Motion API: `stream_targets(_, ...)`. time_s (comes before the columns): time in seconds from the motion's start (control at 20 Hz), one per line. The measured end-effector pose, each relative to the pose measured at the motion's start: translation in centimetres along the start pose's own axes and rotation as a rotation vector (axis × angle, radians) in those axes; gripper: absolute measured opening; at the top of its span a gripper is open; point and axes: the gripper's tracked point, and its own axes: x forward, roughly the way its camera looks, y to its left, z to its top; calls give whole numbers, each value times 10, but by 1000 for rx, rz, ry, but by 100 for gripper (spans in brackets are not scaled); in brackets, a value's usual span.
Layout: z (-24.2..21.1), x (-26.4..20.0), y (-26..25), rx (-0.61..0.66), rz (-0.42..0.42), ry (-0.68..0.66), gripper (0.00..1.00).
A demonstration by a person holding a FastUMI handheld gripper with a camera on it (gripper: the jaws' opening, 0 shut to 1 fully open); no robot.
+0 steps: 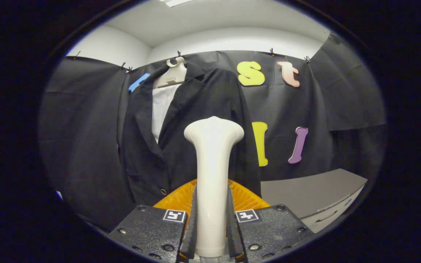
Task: Iron the clothes twice with a garment steamer, once on the left side and once on the right side.
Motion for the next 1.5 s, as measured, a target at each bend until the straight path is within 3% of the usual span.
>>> stream_targets(1.5,-148,-31,12,-28,-18,279,37)
